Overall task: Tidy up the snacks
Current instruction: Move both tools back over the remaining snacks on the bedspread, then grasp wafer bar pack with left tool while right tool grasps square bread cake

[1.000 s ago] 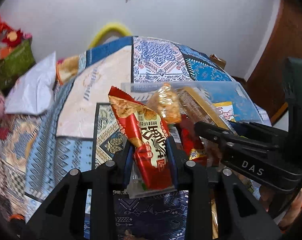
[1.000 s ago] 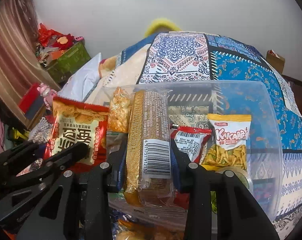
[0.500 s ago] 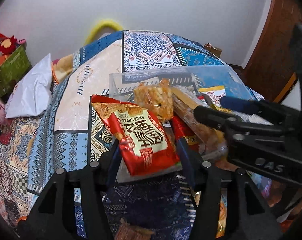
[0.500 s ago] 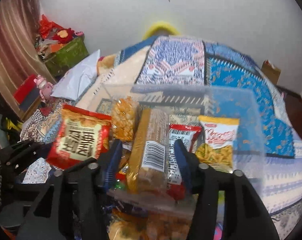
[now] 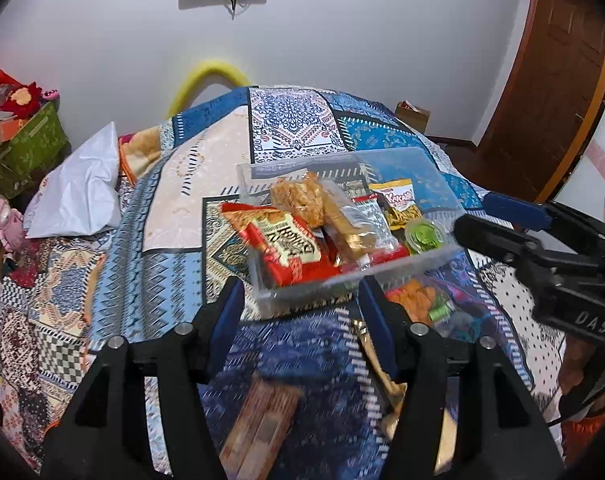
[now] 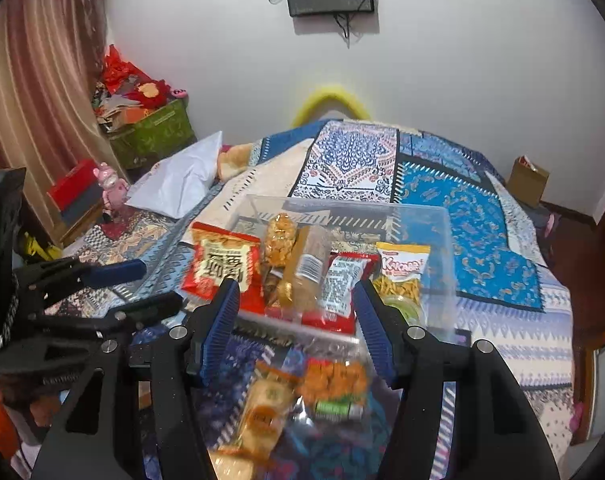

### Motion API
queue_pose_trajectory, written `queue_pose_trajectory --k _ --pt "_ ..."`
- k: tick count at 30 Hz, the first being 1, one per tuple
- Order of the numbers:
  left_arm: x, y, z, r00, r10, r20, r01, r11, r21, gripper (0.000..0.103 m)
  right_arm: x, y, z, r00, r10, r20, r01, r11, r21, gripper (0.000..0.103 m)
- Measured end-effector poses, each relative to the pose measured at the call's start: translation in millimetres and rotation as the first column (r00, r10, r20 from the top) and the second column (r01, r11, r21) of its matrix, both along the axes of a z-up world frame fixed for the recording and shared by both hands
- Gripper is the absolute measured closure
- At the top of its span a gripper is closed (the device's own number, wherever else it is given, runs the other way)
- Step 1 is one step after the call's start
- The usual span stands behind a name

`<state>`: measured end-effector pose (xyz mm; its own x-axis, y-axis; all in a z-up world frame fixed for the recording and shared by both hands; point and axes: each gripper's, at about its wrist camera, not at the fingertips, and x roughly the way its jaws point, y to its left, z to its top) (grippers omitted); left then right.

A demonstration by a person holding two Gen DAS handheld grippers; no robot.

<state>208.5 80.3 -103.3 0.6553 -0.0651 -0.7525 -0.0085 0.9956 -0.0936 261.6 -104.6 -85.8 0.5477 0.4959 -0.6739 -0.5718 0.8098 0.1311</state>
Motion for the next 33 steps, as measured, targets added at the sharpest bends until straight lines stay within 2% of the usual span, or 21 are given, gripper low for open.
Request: queue_pose_trajectory --k 3,7,12,21,27,33 --pt "-19.4 2.4 5.2 1.000 0.002 -0.001 -0.002 1.000 0.013 0.042 -19.1 -9.4 5.9 1.000 -0.006 0.017 0.005 1.000 0.013 0.038" --pt "-42.3 7.7 4.7 1.000 0.002 -0.015 -0.002 1.000 0.013 0.042 -38.3 -15.8 5.6 1.000 -0.012 0.020 0.012 1.000 0.012 0.037" --pt "-65.0 12.6 -6.2 0.999 -0.003 -0.045 0.003 1.000 0.018 0.042 -59.7 -16.7 -8.7 1.000 -0.007 -0.017 0.007 1.000 0.009 0.037" --pt "-84.1 19.9 -55.7 0.987 -0.012 -0.160 0.015 1.000 0.014 0.042 -88.2 -7.6 -55.3 0.993 0.018 -0.117 -0.023 0.999 -0.038 0.037" --pt "-82.5 21.8 -92.6 0.971 -0.025 -0.237 0.028 1.000 0.009 0.042 -98.7 -3.3 -91.0 0.974 0.031 -0.225 -0.040 0.999 -0.037 0.037" --pt "-78.9 22.7 -115.9 0.965 -0.018 -0.260 0.028 0.999 0.037 0.042 -102.9 -0.4 -112.8 0.959 0.025 -0.284 -0.041 0.998 -0.050 0.037"
